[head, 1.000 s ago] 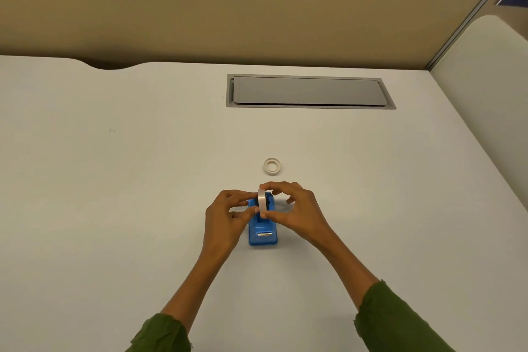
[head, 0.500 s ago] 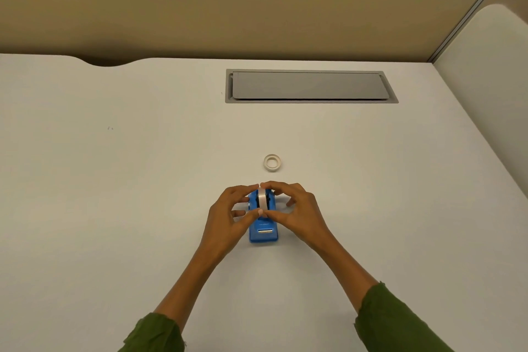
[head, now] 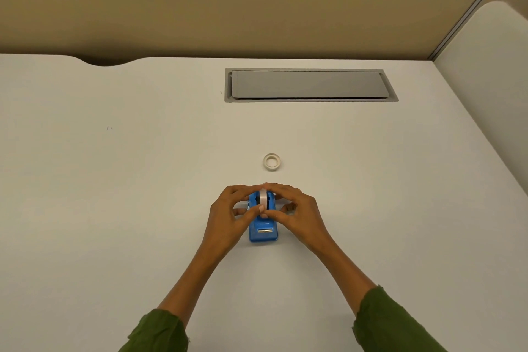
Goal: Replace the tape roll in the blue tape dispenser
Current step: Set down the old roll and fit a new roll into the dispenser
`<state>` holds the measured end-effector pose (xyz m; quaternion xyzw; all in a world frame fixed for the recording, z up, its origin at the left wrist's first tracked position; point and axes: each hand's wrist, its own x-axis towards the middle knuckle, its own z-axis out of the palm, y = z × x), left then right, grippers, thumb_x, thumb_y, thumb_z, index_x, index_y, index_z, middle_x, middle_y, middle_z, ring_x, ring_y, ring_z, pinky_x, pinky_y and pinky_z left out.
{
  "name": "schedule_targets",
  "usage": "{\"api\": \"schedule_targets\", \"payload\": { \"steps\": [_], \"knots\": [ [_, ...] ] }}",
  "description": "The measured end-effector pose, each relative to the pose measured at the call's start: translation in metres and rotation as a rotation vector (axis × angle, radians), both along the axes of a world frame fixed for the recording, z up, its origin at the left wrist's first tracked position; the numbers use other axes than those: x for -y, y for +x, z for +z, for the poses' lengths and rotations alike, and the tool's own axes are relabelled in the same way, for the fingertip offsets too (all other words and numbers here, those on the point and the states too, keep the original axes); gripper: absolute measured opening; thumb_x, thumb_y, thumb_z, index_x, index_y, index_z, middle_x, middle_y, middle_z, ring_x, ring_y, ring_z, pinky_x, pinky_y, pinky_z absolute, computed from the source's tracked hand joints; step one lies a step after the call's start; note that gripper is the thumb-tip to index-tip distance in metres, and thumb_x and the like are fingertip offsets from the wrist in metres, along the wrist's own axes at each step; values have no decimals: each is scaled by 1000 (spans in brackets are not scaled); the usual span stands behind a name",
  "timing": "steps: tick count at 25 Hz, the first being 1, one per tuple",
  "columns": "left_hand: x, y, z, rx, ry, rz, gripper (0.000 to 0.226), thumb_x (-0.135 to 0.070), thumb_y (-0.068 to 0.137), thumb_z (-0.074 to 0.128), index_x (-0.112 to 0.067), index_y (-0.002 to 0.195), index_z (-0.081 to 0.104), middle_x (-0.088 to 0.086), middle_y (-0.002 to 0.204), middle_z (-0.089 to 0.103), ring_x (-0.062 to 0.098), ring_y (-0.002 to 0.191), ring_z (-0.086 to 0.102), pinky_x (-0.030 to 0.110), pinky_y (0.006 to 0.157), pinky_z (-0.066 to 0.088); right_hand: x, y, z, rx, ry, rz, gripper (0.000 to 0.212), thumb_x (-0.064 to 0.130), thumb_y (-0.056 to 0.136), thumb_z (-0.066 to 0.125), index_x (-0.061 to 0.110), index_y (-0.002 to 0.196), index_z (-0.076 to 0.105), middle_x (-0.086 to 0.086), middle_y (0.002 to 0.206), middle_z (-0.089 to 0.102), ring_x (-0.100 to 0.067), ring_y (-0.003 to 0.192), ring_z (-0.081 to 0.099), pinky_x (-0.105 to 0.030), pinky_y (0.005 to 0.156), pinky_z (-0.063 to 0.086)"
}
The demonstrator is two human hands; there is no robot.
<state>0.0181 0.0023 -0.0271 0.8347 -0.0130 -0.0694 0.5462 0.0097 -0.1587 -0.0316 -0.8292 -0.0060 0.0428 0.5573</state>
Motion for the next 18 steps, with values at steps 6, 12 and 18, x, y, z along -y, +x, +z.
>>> {"api": "schedule_targets", "payload": {
  "steps": [6, 12, 18],
  "knots": [
    [2, -2, 2, -7, -14, 42, 40, -25, 79, 67, -19, 118, 60, 5, 119, 58, 19, 102, 59, 11, 70, 49, 4, 4, 1, 11, -51, 62, 55, 24, 77, 74, 35, 124, 48, 13, 119, 56, -12, 104, 57, -15, 76, 48],
    [-4, -9, 6, -33, -68, 29, 53, -23, 80, 66, -22, 129, 47, 3, 126, 56, 13, 105, 55, 11, 72, 47, 4, 5, 8, 35, -13, -14, 60, 25, 77, 73, 27, 130, 44, 14, 117, 57, -3, 100, 58, -10, 71, 48],
    [-3, -10, 4, -54, -69, -56, 70, -18, 72, 74, -21, 133, 40, 5, 131, 50, 16, 111, 51, 27, 86, 47, -2, 15, 10, -5, 47, -84, 36, 21, 79, 72, 23, 112, 56, 9, 106, 63, -7, 94, 61, -7, 68, 50]
  ]
}}
